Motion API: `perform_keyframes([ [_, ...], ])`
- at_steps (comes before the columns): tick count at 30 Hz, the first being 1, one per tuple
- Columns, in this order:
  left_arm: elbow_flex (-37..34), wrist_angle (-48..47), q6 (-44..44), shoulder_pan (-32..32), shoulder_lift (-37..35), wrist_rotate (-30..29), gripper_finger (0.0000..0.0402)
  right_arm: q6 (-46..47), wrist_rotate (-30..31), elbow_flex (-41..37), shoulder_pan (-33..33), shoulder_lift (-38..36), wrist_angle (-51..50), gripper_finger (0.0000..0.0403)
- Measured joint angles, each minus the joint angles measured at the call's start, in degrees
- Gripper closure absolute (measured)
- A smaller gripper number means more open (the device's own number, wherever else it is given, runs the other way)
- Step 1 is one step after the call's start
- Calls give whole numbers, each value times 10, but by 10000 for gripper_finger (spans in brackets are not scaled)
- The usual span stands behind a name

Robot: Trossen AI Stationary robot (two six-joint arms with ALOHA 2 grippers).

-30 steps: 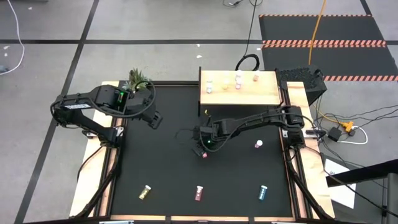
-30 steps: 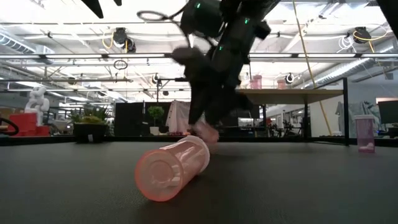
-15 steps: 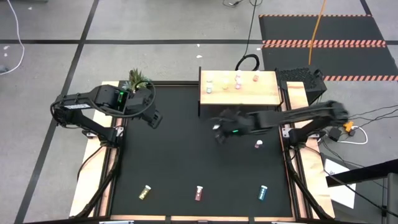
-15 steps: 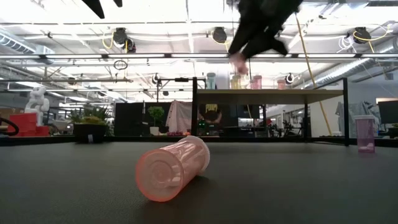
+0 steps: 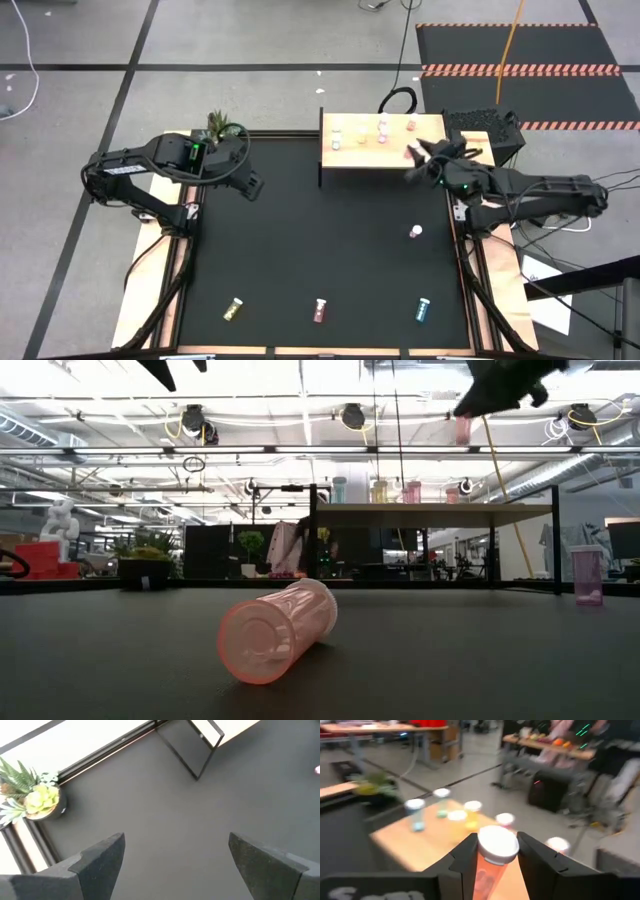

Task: Pick and place medicine bottles onto shelf by color
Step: Put the top orange pill bottle on the shelf aligned with the other orange pill bottle

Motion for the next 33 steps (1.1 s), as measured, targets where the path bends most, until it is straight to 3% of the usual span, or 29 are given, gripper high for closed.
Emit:
perform_keyframes([
  [4, 0, 16, 4, 0, 0, -2, 46, -82, -5, -67, -73, -31, 88, 283],
  [10, 0, 19, 2, 0, 0, -3, 46, -122, -153, -155, -205, -29, 243, 283],
  [14, 0, 18, 0, 0, 0, 3, 46, -127, -201, -189, -269, -16, 290, 283],
  [29, 0, -13, 23, 0, 0, -7, 46, -126, -373, -194, -423, 23, 318, 282],
  [33, 0, -29, 23, 0, 0, -22, 46, -119, -377, -194, -431, 46, 319, 282],
])
